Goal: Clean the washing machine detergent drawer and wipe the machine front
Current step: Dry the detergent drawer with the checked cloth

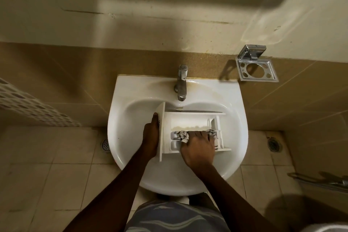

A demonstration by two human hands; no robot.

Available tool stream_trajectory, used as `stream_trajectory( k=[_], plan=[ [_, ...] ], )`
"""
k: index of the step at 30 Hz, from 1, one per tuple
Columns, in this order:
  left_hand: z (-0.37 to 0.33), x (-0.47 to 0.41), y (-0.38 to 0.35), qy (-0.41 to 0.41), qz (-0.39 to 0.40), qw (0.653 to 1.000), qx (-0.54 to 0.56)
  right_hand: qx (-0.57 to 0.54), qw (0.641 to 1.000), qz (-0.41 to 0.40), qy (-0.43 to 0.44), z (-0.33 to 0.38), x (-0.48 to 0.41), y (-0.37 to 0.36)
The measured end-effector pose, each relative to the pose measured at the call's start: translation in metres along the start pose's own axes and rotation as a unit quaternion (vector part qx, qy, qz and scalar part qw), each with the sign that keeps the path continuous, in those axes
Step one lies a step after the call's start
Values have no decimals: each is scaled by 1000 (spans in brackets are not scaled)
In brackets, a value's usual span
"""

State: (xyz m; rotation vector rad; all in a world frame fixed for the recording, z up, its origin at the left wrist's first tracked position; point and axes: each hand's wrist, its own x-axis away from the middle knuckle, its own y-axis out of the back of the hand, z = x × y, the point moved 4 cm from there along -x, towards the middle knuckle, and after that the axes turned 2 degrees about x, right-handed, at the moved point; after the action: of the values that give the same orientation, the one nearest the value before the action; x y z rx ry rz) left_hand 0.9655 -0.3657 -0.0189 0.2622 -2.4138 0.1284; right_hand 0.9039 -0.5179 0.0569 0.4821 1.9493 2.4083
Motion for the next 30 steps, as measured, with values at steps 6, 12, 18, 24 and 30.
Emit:
stream_trajectory(
  k=[6,12,18,24,30],
  plan=[
    [-2,2,1,-2,-10,1000,-5,-432,882,118,-147,4,-8,17],
    [-2,3,0,6,-8,1000,-16,-658,735,-67,-149,-10,9,24],
    [1,-5,0,3,5,1000,-4,-49,966,-76,240,-8,47,-29],
    [1,-2,0,4,12,1000,4,57,988,-51,132,-33,19,-12],
    [1,-1,0,-5,1,1000,12,-96,994,-39,28,-2,28,-6]
  ],
)
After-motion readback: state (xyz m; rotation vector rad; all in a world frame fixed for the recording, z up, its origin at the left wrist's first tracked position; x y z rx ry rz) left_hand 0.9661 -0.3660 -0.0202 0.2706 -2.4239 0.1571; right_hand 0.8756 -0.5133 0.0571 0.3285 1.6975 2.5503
